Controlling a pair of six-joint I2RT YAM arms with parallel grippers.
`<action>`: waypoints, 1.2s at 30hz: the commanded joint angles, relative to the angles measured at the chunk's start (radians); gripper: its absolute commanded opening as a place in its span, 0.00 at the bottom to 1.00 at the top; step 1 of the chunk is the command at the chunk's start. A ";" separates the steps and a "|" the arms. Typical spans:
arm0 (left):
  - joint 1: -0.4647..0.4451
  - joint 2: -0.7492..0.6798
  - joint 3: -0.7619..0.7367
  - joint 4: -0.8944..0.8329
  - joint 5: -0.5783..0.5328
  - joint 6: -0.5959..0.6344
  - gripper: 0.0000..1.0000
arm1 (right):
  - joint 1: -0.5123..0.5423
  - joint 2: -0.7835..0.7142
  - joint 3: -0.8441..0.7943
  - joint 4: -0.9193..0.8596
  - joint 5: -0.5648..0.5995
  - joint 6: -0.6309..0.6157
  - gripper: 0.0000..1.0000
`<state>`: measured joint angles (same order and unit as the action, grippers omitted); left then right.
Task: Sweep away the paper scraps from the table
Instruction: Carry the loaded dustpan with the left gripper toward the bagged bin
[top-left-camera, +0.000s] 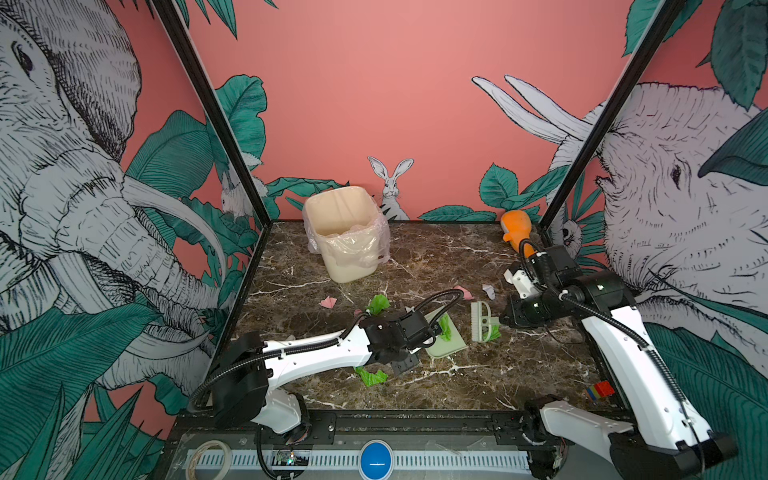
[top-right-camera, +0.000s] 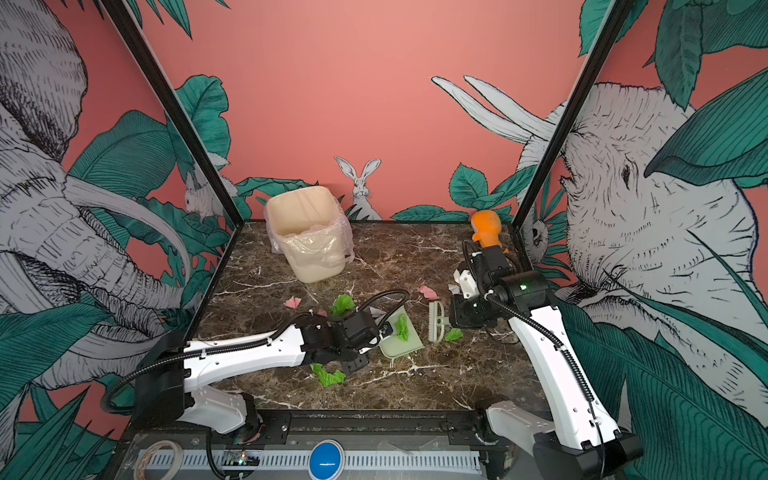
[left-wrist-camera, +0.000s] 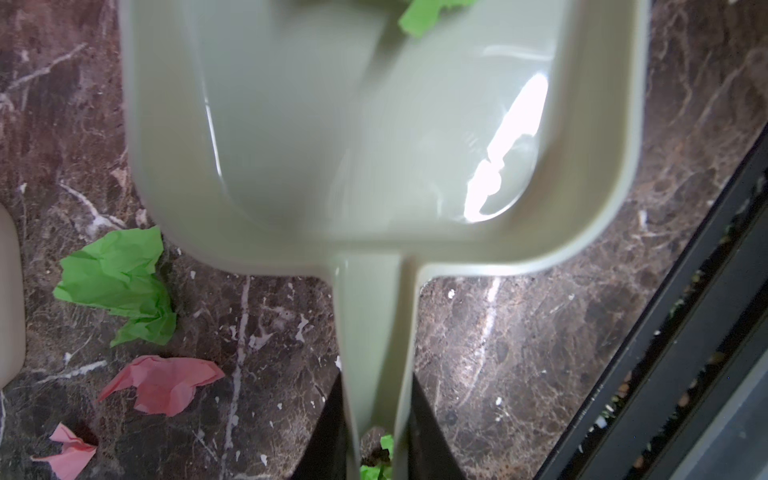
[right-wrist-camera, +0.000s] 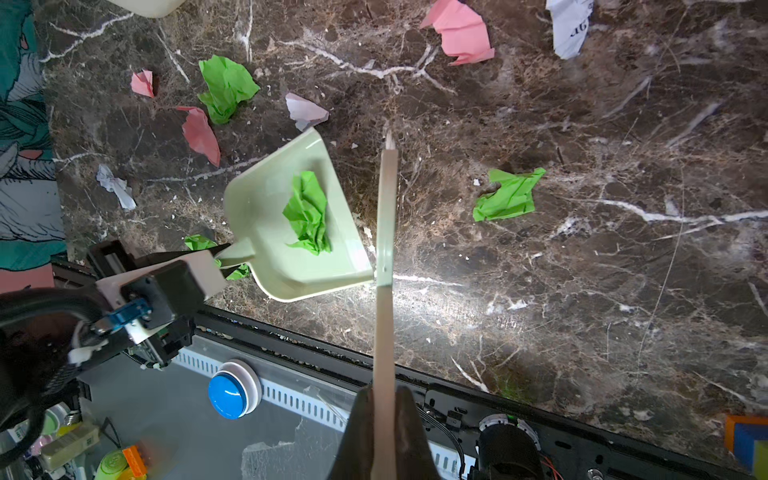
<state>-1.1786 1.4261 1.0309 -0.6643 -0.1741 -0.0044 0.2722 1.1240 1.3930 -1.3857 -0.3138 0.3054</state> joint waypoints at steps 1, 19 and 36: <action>0.019 -0.067 -0.005 -0.023 -0.021 -0.048 0.14 | -0.022 -0.009 0.018 -0.029 -0.027 -0.035 0.00; 0.192 -0.190 0.197 -0.312 -0.015 -0.118 0.14 | -0.073 0.014 0.004 0.015 -0.086 -0.061 0.00; 0.419 -0.178 0.494 -0.607 -0.068 -0.117 0.13 | -0.077 0.044 0.004 0.056 -0.135 -0.073 0.00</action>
<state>-0.7860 1.2583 1.4864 -1.1862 -0.2195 -0.1226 0.2020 1.1671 1.3941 -1.3415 -0.4286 0.2527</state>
